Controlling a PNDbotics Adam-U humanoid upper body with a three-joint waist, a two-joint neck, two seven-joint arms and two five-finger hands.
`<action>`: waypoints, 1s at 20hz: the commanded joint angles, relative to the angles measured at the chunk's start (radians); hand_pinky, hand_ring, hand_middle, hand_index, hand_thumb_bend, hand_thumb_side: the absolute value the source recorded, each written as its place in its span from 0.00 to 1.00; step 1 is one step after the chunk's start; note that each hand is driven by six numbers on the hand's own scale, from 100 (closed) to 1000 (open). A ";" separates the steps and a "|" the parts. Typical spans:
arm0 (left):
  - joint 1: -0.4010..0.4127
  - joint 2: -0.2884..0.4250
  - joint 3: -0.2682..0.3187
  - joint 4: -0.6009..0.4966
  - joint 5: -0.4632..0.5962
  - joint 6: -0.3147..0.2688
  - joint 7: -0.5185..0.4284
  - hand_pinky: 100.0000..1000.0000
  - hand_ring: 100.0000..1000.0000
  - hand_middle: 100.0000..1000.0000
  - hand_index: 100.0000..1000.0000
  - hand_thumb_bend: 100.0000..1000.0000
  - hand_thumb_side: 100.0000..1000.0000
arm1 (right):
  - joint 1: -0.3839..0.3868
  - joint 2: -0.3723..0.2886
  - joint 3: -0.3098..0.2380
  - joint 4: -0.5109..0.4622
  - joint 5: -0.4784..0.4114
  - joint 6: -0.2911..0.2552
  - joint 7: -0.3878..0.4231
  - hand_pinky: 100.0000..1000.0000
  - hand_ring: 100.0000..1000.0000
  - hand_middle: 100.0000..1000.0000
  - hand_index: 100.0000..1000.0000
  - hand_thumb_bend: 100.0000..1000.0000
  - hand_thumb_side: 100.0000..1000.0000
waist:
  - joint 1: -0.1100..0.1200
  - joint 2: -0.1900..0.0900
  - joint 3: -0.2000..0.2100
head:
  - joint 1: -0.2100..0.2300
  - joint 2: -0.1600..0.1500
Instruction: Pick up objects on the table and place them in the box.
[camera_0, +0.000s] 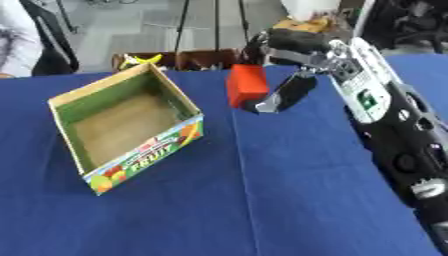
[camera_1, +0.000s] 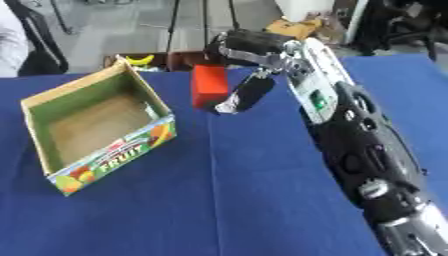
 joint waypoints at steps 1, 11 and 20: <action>-0.001 0.013 -0.002 -0.020 0.000 -0.003 -0.001 0.28 0.54 0.63 0.89 0.45 0.85 | -0.035 0.026 -0.043 -0.054 0.017 -0.293 0.324 0.57 0.51 0.27 0.37 0.00 0.34 | 0.002 -0.021 0.006 | -0.005 -0.009; 0.000 0.007 -0.006 -0.020 0.002 -0.006 -0.006 0.28 0.54 0.63 0.89 0.45 0.85 | -0.054 0.155 -0.082 -0.121 0.081 -0.197 0.301 0.58 0.51 0.27 0.37 0.00 0.36 | 0.004 -0.016 0.042 | -0.013 -0.021; 0.000 0.003 -0.009 -0.020 0.006 -0.005 -0.010 0.28 0.54 0.63 0.89 0.46 0.85 | -0.050 0.287 -0.115 -0.147 0.259 -0.082 0.152 0.58 0.51 0.22 0.38 0.00 0.36 | 0.005 -0.017 0.065 | -0.024 -0.030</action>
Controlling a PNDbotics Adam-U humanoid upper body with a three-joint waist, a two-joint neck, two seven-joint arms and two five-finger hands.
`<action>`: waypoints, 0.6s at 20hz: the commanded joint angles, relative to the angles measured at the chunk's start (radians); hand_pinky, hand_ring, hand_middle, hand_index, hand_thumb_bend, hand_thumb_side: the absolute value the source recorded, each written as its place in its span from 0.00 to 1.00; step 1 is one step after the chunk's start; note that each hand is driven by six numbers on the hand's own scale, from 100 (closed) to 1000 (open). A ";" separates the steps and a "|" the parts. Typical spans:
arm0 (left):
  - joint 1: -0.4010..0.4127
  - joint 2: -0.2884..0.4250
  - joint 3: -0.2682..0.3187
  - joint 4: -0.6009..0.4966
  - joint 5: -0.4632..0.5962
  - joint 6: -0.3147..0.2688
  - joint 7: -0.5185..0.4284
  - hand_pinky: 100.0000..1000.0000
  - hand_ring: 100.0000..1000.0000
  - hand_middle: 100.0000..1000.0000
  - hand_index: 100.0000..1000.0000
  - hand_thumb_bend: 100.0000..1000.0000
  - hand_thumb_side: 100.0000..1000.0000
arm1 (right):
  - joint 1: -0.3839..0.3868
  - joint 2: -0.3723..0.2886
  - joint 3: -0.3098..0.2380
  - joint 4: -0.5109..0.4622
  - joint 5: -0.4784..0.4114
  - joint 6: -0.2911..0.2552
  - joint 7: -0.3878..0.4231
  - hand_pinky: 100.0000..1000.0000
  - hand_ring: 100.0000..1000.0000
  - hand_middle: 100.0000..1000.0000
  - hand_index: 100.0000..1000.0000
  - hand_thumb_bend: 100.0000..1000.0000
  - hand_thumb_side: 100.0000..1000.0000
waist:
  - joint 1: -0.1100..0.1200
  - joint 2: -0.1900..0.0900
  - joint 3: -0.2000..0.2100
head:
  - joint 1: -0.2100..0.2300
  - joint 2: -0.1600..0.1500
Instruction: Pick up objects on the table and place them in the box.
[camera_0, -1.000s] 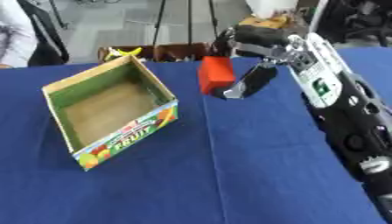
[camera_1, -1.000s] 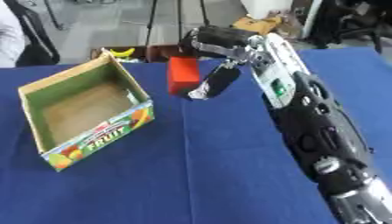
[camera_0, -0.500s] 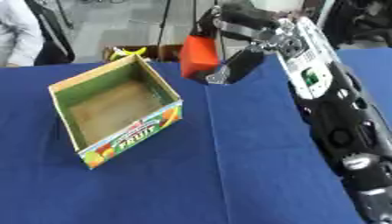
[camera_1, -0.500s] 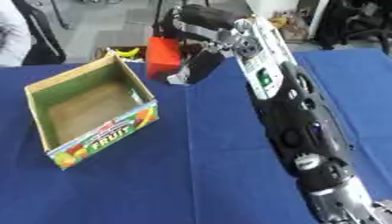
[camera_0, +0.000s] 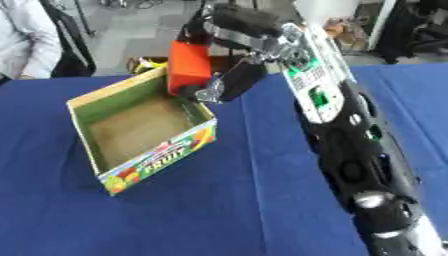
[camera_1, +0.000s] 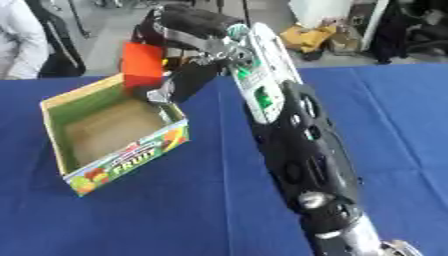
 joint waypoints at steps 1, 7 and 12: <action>-0.006 0.008 -0.002 -0.020 0.004 -0.001 -0.006 0.28 0.54 0.63 0.89 0.46 0.85 | -0.022 0.044 -0.017 -0.020 0.079 -0.103 0.090 0.58 0.51 0.21 0.38 0.00 0.36 | 0.004 -0.016 0.004 | -0.006 -0.013; -0.006 0.006 -0.002 -0.020 0.005 -0.001 -0.008 0.28 0.54 0.63 0.89 0.46 0.85 | -0.010 0.088 -0.037 0.010 0.211 -0.027 -0.002 0.58 0.51 0.21 0.38 0.00 0.35 | 0.005 -0.013 0.009 | -0.008 -0.013; -0.006 0.005 -0.004 -0.020 0.006 -0.001 -0.010 0.28 0.54 0.63 0.89 0.46 0.85 | -0.003 0.120 -0.047 0.017 0.237 0.002 -0.042 0.58 0.51 0.20 0.37 0.00 0.34 | 0.008 -0.013 0.008 | -0.010 -0.017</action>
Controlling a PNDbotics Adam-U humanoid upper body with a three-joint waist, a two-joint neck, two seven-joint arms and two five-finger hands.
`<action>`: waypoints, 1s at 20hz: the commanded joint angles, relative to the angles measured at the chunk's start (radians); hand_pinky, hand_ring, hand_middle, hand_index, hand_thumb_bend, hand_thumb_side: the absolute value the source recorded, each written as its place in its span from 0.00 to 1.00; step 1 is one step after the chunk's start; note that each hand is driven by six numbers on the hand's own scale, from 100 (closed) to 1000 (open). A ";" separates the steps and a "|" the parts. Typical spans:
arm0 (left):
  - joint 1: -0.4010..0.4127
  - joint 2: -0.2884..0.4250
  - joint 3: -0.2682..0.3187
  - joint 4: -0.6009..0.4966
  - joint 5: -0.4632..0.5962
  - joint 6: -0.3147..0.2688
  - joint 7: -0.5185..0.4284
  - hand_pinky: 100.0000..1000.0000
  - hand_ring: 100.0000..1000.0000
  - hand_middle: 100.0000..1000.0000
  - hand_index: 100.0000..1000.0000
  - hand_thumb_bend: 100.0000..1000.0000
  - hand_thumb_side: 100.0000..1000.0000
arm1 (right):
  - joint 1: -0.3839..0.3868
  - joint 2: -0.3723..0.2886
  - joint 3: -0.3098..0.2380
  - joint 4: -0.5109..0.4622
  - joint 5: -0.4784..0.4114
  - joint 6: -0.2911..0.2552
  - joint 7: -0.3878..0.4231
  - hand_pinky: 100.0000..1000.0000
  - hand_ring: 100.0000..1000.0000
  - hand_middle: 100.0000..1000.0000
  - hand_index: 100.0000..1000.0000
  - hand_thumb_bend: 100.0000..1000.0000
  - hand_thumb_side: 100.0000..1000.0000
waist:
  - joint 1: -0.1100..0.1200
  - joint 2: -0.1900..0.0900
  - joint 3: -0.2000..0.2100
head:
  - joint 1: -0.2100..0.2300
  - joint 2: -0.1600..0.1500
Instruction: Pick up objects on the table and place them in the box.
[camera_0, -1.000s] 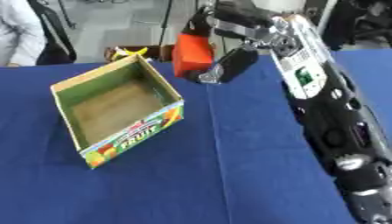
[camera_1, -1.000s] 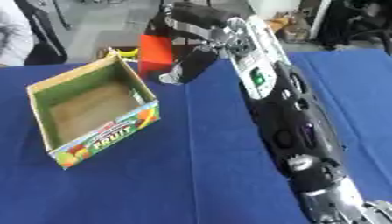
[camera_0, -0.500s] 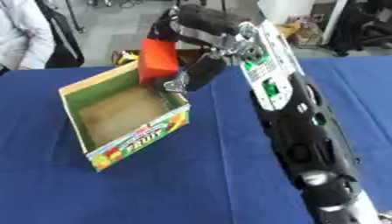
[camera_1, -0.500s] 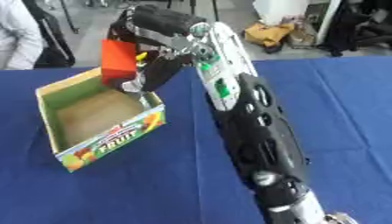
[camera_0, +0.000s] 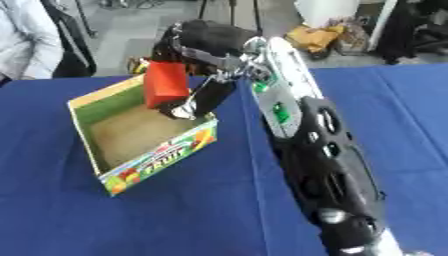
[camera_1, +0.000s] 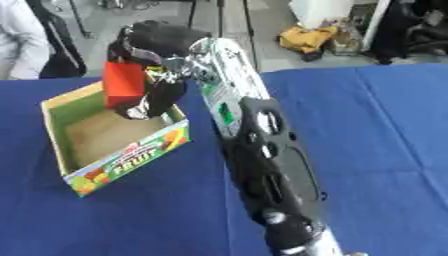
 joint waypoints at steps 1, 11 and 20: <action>-0.006 0.009 0.000 -0.020 0.006 -0.001 -0.003 0.28 0.54 0.63 0.89 0.46 0.85 | -0.011 0.027 -0.012 -0.009 0.019 0.015 -0.018 0.57 0.51 0.20 0.37 0.00 0.34 | 0.006 -0.014 0.003 | -0.005 -0.016; -0.004 0.004 -0.002 -0.020 0.006 -0.003 -0.009 0.28 0.53 0.63 0.89 0.47 0.85 | 0.022 0.128 -0.061 -0.035 0.055 0.154 -0.084 0.56 0.50 0.18 0.37 0.00 0.32 | 0.010 -0.007 0.018 | -0.014 -0.024; -0.006 -0.001 -0.003 -0.020 0.005 -0.005 -0.013 0.28 0.53 0.63 0.89 0.47 0.85 | 0.054 0.199 -0.106 -0.081 0.098 0.259 -0.110 0.55 0.50 0.17 0.37 0.00 0.31 | 0.010 0.002 0.034 | -0.021 -0.030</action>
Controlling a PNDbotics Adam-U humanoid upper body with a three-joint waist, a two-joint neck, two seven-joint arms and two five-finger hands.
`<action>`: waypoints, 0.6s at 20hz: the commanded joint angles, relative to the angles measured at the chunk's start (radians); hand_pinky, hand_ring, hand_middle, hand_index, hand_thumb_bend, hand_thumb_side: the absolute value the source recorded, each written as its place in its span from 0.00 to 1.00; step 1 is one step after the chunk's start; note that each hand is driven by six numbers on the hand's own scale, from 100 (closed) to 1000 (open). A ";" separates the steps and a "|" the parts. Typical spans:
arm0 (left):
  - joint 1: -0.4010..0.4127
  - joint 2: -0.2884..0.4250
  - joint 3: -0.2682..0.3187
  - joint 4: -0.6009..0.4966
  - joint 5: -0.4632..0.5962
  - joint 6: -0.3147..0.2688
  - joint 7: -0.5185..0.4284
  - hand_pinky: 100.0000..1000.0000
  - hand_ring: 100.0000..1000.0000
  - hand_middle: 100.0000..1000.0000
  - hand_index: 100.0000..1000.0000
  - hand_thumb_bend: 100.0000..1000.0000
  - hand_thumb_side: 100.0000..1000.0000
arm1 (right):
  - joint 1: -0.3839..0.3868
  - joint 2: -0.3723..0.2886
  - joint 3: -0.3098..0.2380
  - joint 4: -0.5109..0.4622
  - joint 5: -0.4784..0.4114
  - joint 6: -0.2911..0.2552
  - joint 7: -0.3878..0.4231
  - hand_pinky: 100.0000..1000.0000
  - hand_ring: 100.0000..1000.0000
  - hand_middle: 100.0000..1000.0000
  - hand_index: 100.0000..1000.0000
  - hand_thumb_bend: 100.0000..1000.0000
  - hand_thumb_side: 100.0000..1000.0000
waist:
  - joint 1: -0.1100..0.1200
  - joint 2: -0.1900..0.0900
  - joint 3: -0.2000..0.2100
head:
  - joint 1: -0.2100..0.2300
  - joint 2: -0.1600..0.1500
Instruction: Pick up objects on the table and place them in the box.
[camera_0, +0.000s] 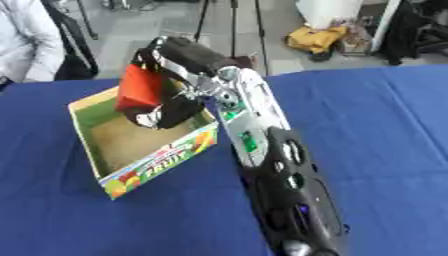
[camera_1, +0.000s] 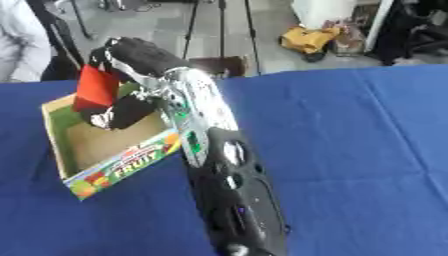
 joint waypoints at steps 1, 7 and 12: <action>-0.007 0.008 -0.003 -0.020 0.002 -0.002 -0.004 0.28 0.53 0.63 0.89 0.47 0.85 | -0.007 0.032 -0.019 -0.043 0.031 0.037 -0.013 0.55 0.50 0.17 0.37 0.00 0.30 | 0.005 -0.013 0.006 | -0.004 -0.015; -0.009 0.008 -0.004 -0.020 0.003 -0.003 -0.006 0.28 0.53 0.63 0.89 0.47 0.85 | 0.026 0.082 -0.047 -0.084 0.085 0.089 -0.028 0.55 0.50 0.16 0.37 0.00 0.30 | 0.005 -0.009 0.016 | -0.009 -0.022; -0.010 0.006 -0.004 -0.020 0.003 -0.005 -0.007 0.28 0.53 0.63 0.89 0.48 0.85 | 0.069 0.128 -0.078 -0.145 0.139 0.125 -0.039 0.54 0.50 0.16 0.37 0.00 0.29 | 0.005 -0.005 0.023 | -0.012 -0.026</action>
